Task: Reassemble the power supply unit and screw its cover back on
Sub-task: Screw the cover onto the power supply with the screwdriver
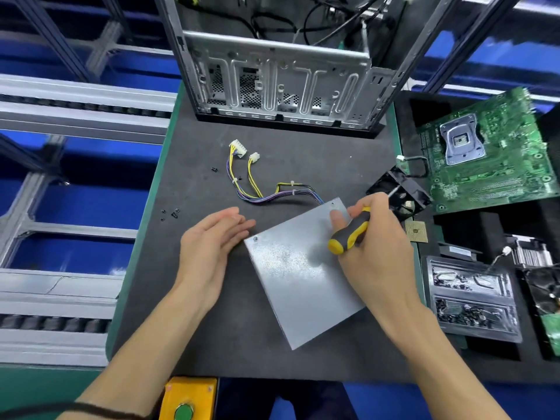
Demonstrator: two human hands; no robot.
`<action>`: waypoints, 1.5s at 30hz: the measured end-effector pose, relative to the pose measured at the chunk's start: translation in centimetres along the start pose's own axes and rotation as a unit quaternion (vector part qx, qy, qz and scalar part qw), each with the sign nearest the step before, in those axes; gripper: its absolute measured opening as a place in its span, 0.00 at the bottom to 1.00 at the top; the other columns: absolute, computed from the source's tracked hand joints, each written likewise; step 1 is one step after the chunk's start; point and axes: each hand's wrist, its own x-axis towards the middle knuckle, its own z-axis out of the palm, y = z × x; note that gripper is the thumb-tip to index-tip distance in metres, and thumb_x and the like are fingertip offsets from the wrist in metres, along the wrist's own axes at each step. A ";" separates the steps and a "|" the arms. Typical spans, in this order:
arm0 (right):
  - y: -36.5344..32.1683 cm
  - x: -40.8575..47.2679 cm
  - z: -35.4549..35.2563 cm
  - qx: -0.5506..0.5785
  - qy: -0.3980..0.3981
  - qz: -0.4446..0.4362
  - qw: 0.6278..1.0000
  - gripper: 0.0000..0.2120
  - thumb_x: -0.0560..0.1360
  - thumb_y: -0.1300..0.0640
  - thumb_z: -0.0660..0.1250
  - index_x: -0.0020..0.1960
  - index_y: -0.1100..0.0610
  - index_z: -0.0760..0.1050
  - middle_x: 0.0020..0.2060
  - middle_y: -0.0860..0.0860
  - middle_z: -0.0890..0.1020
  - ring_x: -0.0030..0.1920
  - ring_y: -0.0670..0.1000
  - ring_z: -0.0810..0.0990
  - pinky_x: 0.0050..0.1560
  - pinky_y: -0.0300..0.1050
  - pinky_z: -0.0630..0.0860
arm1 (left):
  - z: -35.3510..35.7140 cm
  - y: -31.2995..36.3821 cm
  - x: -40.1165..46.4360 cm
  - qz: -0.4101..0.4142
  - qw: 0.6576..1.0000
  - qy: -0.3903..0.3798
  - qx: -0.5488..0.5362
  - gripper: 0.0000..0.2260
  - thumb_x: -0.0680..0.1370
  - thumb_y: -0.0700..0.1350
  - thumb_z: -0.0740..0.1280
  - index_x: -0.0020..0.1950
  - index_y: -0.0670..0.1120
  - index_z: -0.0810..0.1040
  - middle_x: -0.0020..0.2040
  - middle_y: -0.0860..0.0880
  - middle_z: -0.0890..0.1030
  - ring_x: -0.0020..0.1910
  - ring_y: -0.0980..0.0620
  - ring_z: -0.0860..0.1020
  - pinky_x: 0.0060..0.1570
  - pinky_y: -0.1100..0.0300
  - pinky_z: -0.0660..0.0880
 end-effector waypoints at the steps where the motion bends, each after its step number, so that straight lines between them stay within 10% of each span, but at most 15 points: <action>1: 0.0 0.0 -0.3 0.017 0.010 -0.005 1.000 0.13 0.78 0.37 0.60 0.49 0.45 0.63 0.41 0.47 0.78 0.40 0.46 0.76 0.39 0.51 0.73 | -0.5 0.4 0.1 0.012 1.000 -0.006 0.005 0.06 0.78 0.34 0.69 0.54 0.38 0.82 0.43 0.44 0.85 0.50 0.45 0.86 0.46 0.62 0.81; 10: -1.6 0.0 -4.3 0.212 0.075 -0.018 0.974 0.12 0.80 0.40 0.60 0.46 0.46 0.75 0.29 0.54 0.73 0.29 0.55 0.71 0.28 0.54 0.68 | 0.3 4.0 0.3 0.126 0.984 -0.095 0.085 0.07 0.79 0.35 0.68 0.47 0.45 0.82 0.39 0.46 0.85 0.44 0.45 0.86 0.45 0.62 0.80; 28: -5.1 0.5 -1.6 0.616 -0.131 0.228 0.743 0.17 0.82 0.55 0.61 0.36 0.53 0.79 0.29 0.53 0.75 0.27 0.50 0.72 0.26 0.40 0.69 | 1.6 5.5 -2.4 0.090 0.980 -0.154 0.083 0.05 0.75 0.41 0.72 0.49 0.43 0.86 0.45 0.45 0.85 0.45 0.50 0.84 0.43 0.61 0.80; 45: -6.3 0.2 -1.5 0.622 -0.136 0.198 0.745 0.15 0.82 0.57 0.62 0.38 0.54 0.79 0.30 0.55 0.74 0.29 0.51 0.72 0.27 0.41 0.70 | 2.0 5.5 -4.7 0.024 0.986 -0.165 0.027 0.08 0.69 0.43 0.78 0.46 0.44 0.88 0.41 0.46 0.84 0.41 0.51 0.84 0.44 0.63 0.80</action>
